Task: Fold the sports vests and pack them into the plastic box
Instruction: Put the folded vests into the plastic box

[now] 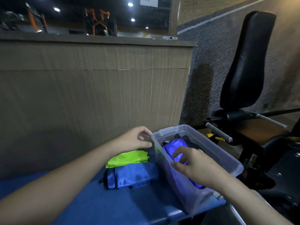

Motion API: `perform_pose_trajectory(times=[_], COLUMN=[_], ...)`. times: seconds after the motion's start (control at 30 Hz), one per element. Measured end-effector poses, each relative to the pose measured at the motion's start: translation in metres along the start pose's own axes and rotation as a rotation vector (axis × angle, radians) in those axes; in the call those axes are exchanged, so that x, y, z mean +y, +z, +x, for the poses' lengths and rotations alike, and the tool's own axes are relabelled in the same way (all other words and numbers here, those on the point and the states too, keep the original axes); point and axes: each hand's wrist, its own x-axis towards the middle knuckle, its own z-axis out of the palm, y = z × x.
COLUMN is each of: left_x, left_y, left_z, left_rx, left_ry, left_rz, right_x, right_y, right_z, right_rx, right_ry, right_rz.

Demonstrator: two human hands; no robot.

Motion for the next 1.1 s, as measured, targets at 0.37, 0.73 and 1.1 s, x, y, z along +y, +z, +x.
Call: perform_pose_trajectory(times=[0.37, 0.73, 1.1], left_x=[-0.102, -0.177, -0.201], left_y=[-0.025, 0.017, 0.047], left_z=[-0.117, -0.125, -0.085], left_rx=[0.098, 0.244, 0.153], left_ry=[-0.254, -0.551, -0.722], left_rz=[-0.131, 0.125, 0.160], right_x=[-0.046, -0.017, 0.002], right_y=[0.098, 0.179, 0.230], right_z=[0.034, 0.088, 0.129], right_rx=[-0.004, -0.001, -0.087], right_ry=[-0.077, 0.065, 0.167], right_rz=[0.156, 0.031, -0.064])
